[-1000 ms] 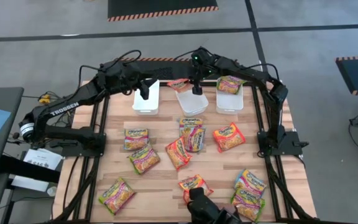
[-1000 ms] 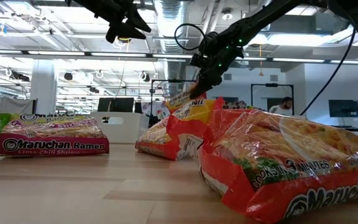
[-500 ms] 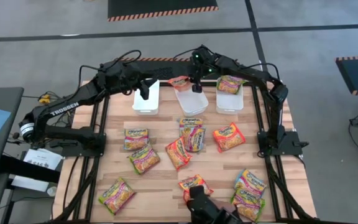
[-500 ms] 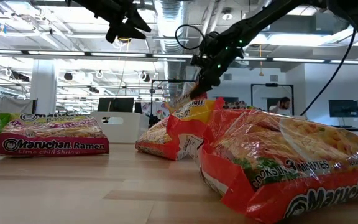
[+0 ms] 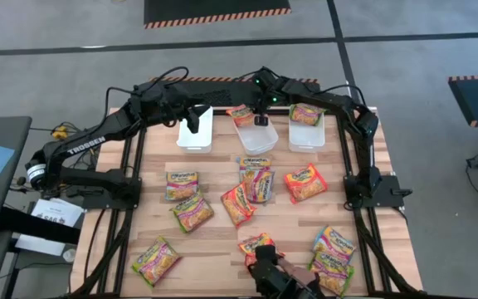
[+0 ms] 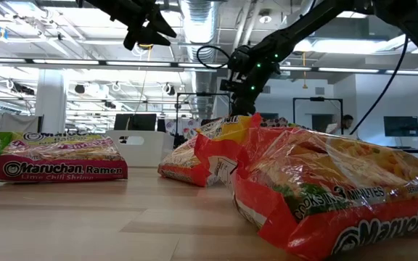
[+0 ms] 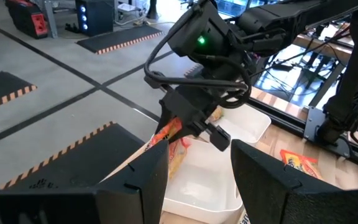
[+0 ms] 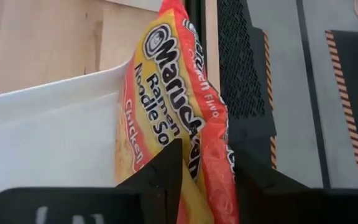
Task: Sort Maruchan noodles
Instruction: Put the orange noodle pack into the middle white bin, then adjust the middle white bin
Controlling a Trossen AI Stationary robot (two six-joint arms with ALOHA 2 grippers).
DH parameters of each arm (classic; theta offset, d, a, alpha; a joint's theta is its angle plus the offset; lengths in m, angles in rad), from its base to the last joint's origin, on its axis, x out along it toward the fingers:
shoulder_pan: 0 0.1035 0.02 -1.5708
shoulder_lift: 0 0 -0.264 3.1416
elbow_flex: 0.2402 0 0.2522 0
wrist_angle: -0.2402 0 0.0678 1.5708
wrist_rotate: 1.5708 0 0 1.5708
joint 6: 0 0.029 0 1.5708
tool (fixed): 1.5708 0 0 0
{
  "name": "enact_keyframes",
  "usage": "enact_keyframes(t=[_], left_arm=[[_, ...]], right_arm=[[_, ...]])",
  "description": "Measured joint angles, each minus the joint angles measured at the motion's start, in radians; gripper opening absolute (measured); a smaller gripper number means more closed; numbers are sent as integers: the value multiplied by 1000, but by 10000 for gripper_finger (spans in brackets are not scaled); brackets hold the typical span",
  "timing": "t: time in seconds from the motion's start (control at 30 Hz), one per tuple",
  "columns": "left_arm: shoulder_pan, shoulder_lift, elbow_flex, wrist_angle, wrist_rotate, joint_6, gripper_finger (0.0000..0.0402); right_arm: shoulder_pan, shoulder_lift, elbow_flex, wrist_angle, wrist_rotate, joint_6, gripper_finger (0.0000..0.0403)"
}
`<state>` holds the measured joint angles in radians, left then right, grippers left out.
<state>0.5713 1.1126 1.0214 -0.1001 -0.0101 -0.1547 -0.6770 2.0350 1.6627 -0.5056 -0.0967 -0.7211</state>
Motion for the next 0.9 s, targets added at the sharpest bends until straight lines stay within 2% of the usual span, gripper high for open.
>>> enact_keyframes(t=[0.63, 0.8, 0.9], left_arm=[[0, 0, 0, 0, -17, 14, 162], [0, 0, 0, 0, -20, 13, 162], [0, 0, 0, 0, -22, 10, 162]], right_arm=[[-10, -22, 30, -28, 64, 52, 124], [-7, -25, 147, -196, 69, 121, 124], [2, -26, 236, -375, 49, 199, 124]])
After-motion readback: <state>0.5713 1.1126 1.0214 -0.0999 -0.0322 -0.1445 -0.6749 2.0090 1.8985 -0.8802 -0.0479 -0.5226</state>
